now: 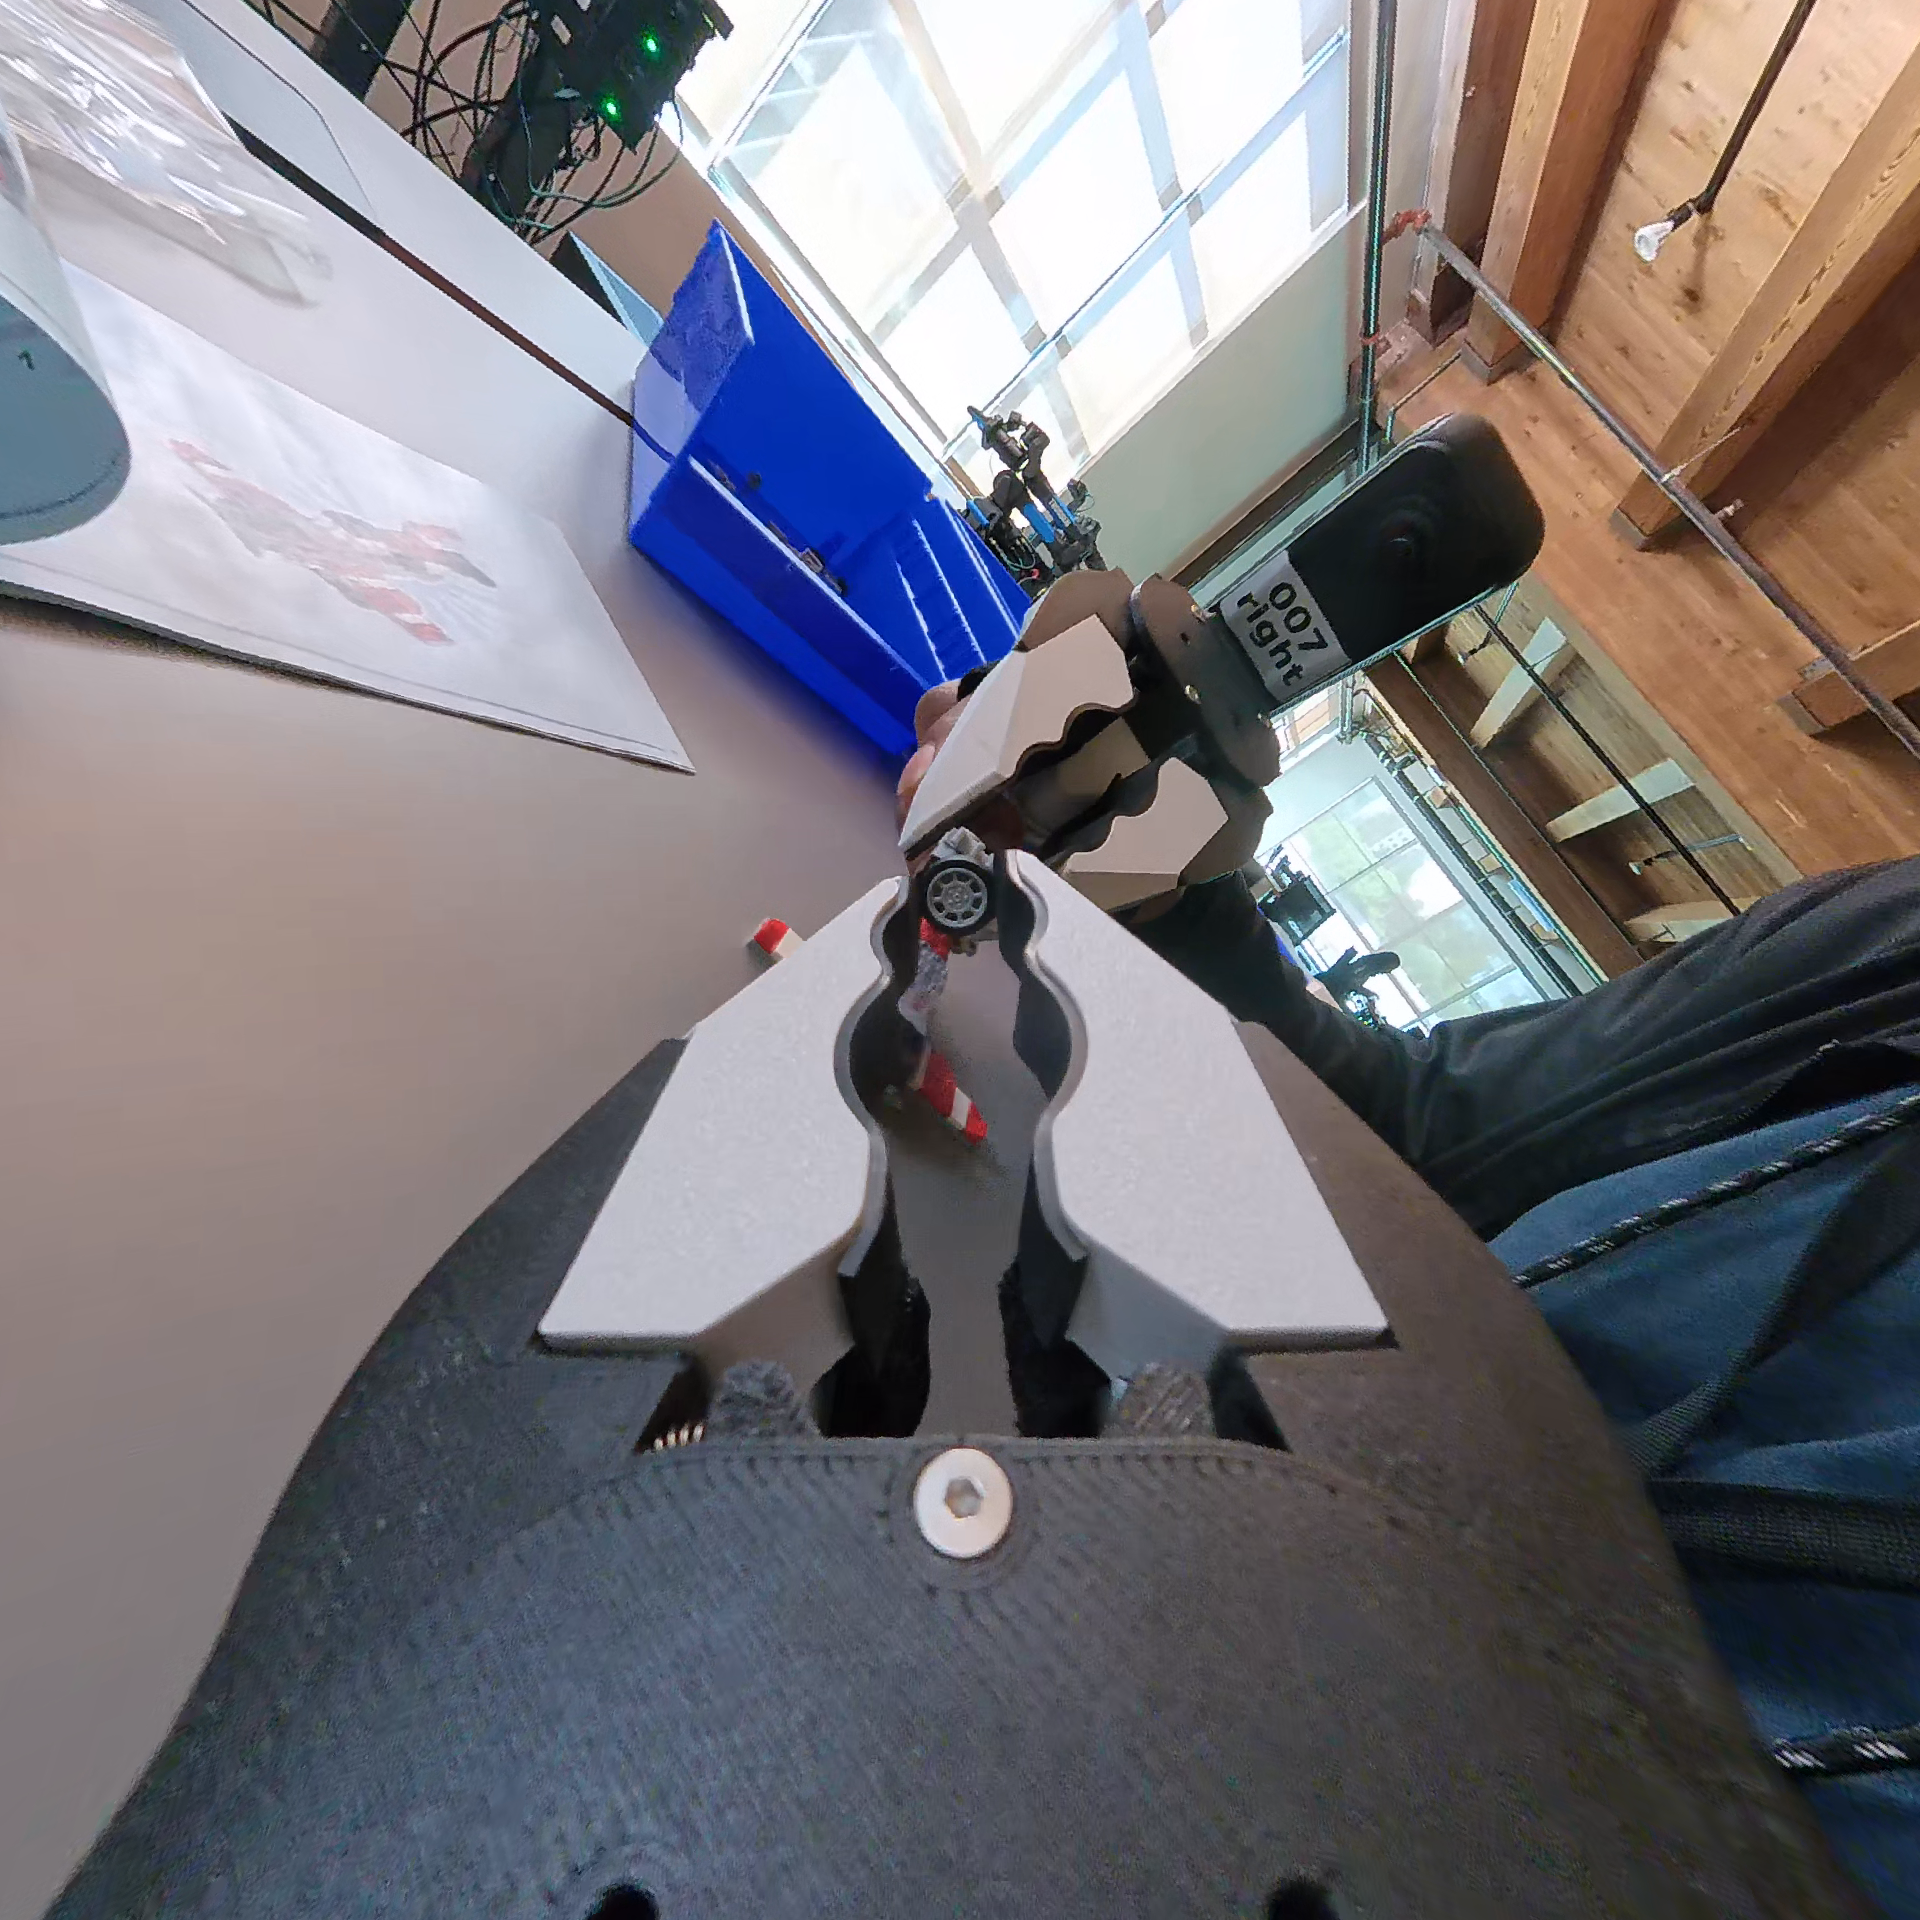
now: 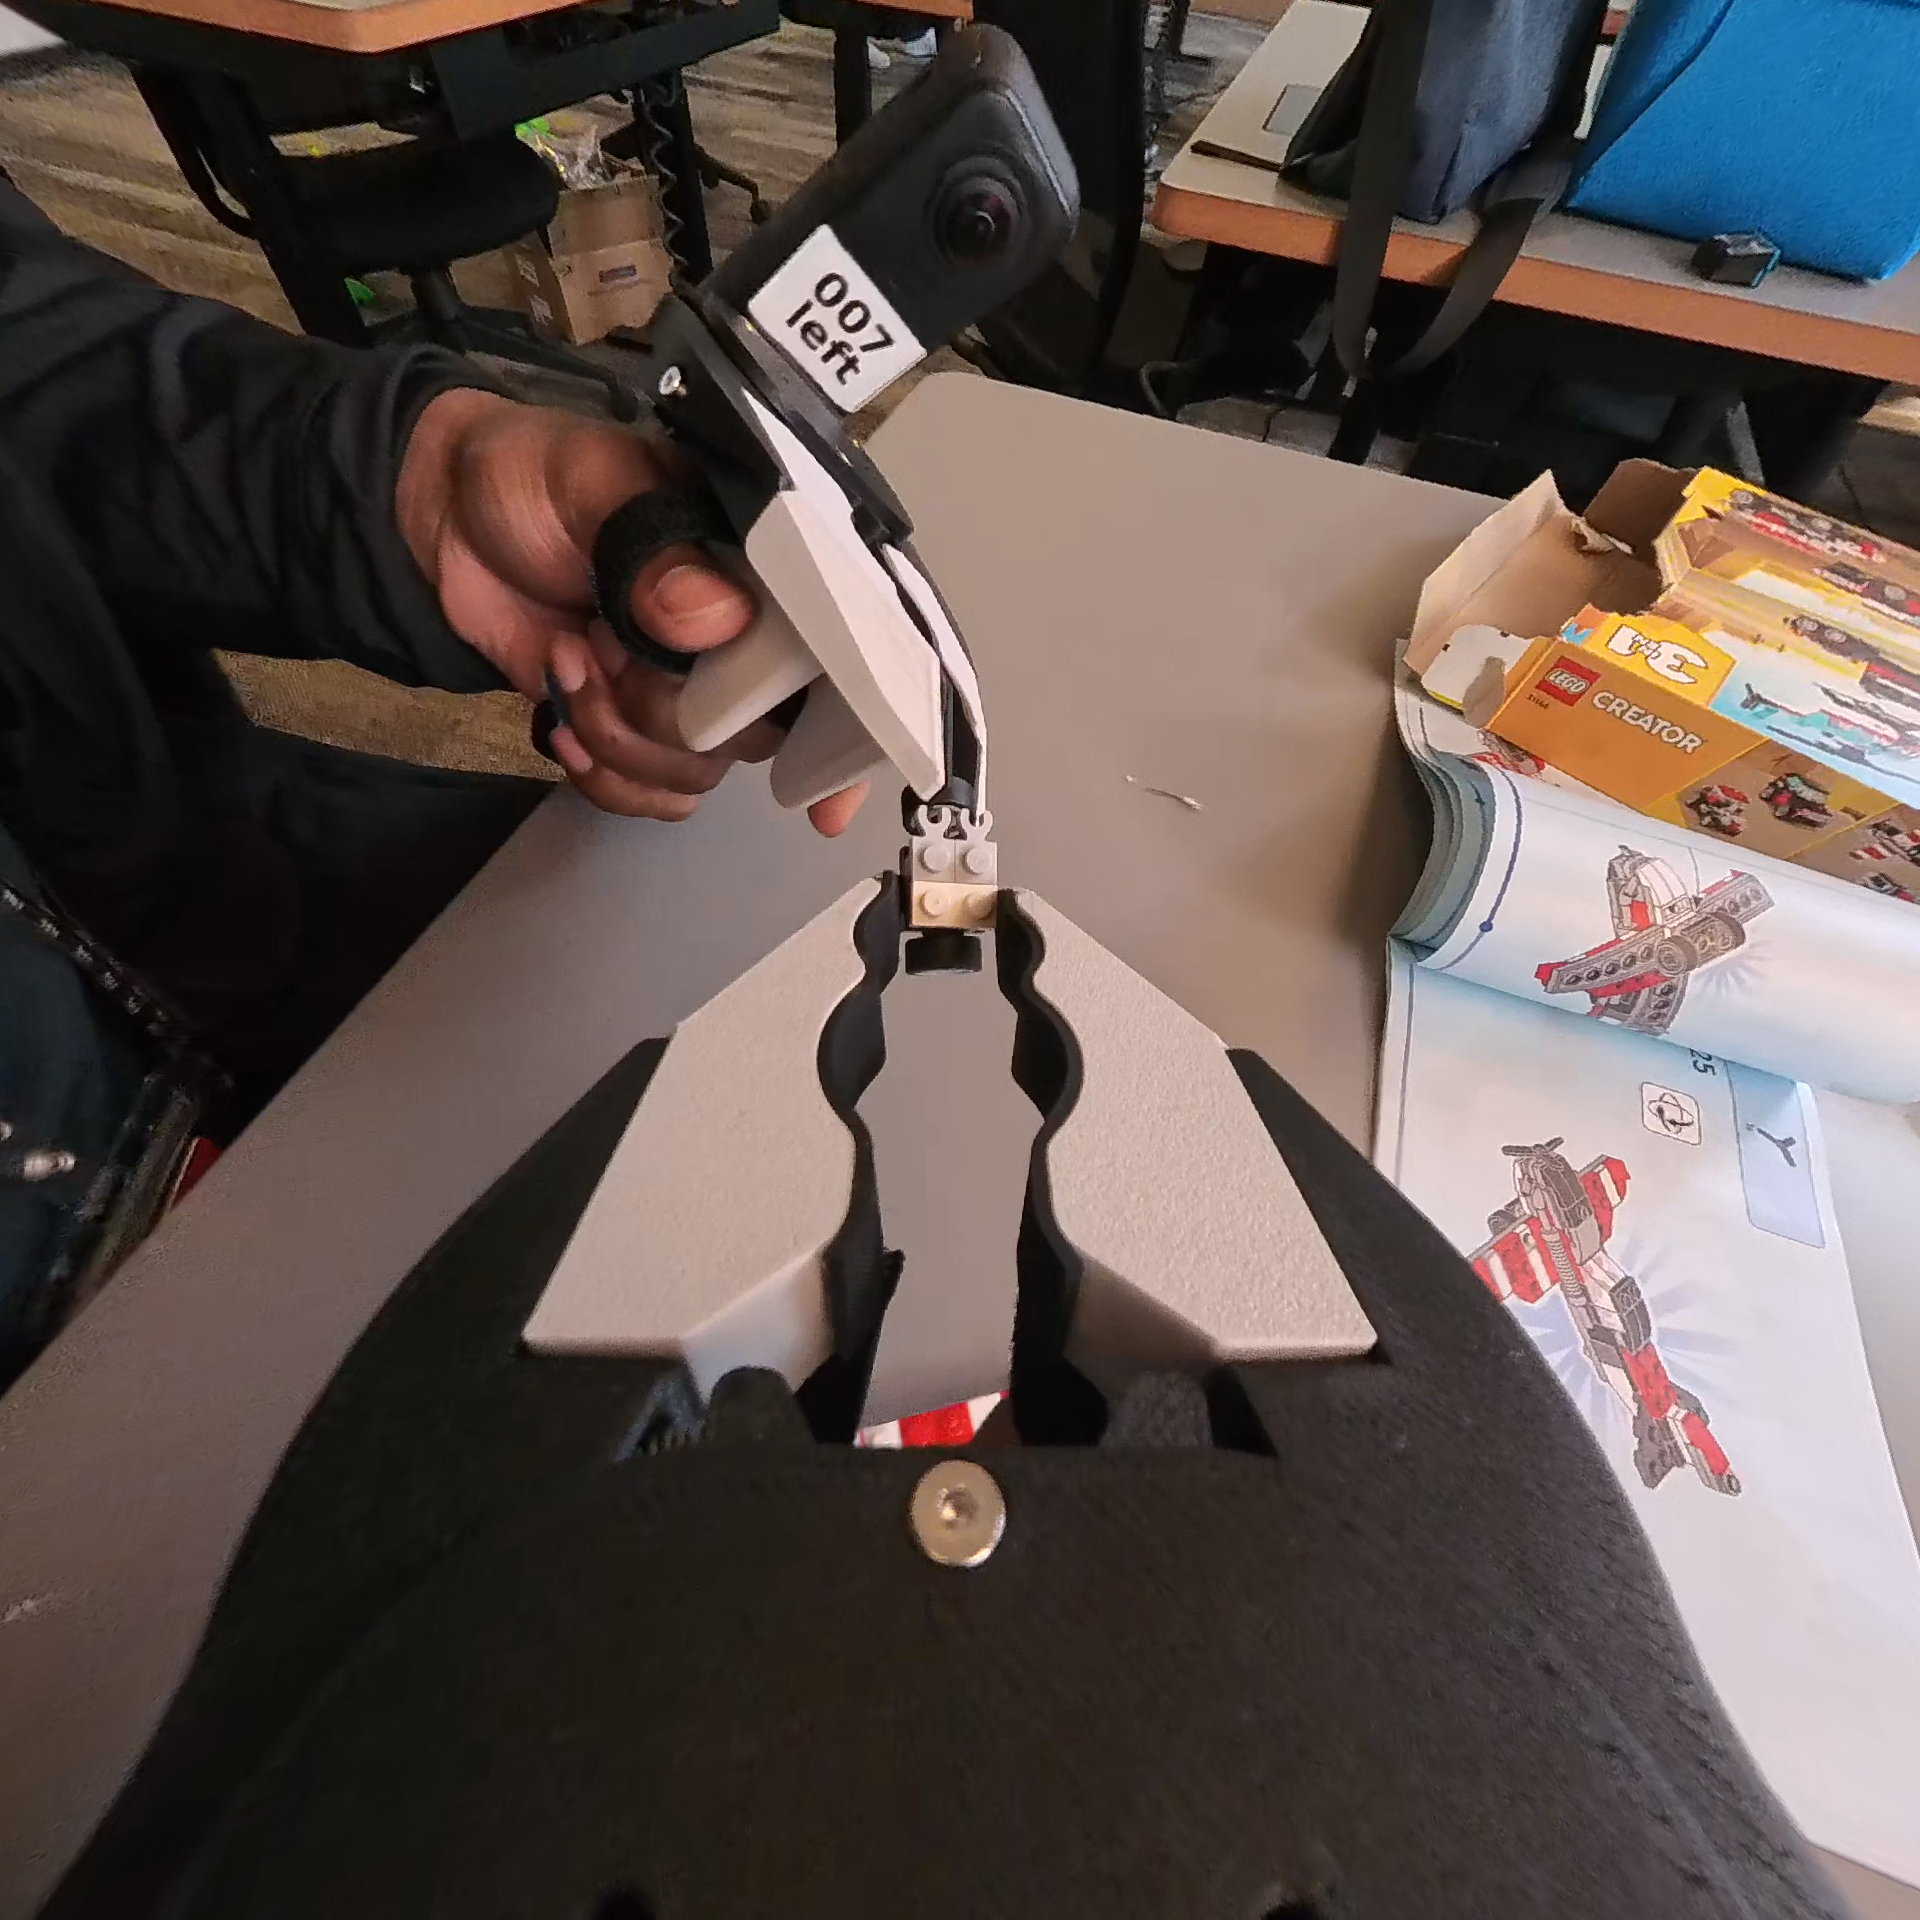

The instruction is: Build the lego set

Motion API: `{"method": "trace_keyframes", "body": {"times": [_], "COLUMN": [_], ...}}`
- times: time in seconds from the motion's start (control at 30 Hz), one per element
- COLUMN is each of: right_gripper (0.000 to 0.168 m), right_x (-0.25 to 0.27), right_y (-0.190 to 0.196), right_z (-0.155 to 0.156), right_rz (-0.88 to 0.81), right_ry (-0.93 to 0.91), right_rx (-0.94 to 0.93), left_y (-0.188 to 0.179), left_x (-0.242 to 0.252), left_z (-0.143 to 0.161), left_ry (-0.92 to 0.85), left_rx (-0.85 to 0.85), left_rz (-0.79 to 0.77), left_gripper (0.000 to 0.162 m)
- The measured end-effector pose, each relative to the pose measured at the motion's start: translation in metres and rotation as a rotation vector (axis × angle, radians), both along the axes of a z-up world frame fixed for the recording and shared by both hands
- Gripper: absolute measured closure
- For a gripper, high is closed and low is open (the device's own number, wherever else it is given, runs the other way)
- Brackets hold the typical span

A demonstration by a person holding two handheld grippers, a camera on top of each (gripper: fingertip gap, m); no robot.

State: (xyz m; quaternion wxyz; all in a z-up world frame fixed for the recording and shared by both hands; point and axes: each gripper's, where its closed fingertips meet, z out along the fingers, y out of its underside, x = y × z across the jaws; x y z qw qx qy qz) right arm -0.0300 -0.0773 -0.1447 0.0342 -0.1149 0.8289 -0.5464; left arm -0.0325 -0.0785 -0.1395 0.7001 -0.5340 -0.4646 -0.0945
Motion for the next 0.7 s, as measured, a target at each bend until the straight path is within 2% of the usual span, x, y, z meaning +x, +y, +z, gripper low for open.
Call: {"method": "trace_keyframes", "body": {"times": [0.7], "right_gripper": [0.152], "right_x": [-0.036], "right_y": [-0.033], "right_z": [-0.022], "right_rz": [0.023], "right_ry": [-0.078], "right_rx": [0.025], "left_y": [-0.029], "left_x": [-0.038], "left_z": [-0.014], "left_ry": [-0.053], "left_rx": [0.028], "left_rz": [0.015], "left_gripper": [0.148]}}
